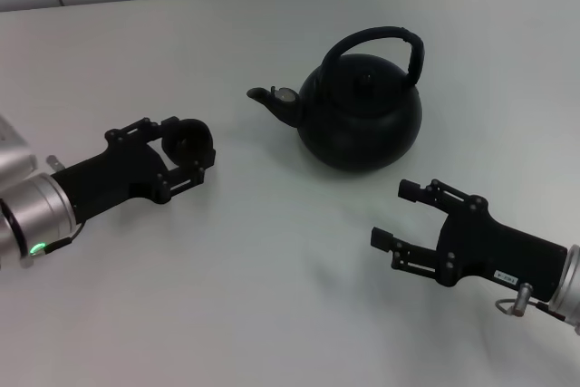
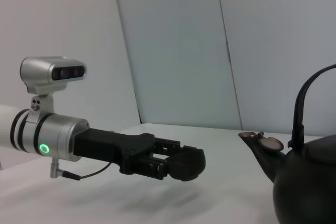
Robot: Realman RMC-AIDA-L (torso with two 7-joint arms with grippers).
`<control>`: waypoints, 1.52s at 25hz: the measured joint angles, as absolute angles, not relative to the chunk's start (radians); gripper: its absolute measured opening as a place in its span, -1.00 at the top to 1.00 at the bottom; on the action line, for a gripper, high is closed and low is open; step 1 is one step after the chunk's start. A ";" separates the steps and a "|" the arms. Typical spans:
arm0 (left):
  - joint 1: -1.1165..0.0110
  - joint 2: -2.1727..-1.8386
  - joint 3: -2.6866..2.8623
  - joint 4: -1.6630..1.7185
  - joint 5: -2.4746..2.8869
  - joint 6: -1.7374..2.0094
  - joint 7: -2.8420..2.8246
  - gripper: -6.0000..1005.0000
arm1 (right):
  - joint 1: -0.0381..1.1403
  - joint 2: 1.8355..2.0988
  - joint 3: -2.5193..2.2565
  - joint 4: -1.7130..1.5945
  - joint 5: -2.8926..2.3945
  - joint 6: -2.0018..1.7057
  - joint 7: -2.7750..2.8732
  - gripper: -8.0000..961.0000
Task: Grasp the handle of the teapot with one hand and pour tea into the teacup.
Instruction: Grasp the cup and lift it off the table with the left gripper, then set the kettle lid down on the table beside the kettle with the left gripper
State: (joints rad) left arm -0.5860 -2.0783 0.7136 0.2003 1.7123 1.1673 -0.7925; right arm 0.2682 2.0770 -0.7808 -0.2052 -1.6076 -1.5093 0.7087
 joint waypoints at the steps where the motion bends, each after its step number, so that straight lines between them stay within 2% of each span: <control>1: -0.602 -2.079 0.719 0.185 1.713 1.154 -0.790 -0.48 | 0.268 2.077 -0.781 -0.203 -1.608 -1.509 0.709 -0.71; 12: -0.664 -2.080 0.719 0.093 1.713 1.091 -0.709 -0.51 | 0.268 2.077 -0.781 -0.193 -1.609 -1.508 0.709 -0.71; 38: -0.688 -2.080 0.709 0.044 1.706 1.016 -0.606 -0.59 | 0.270 2.077 -0.781 -0.193 -1.607 -1.506 0.709 -0.71</control>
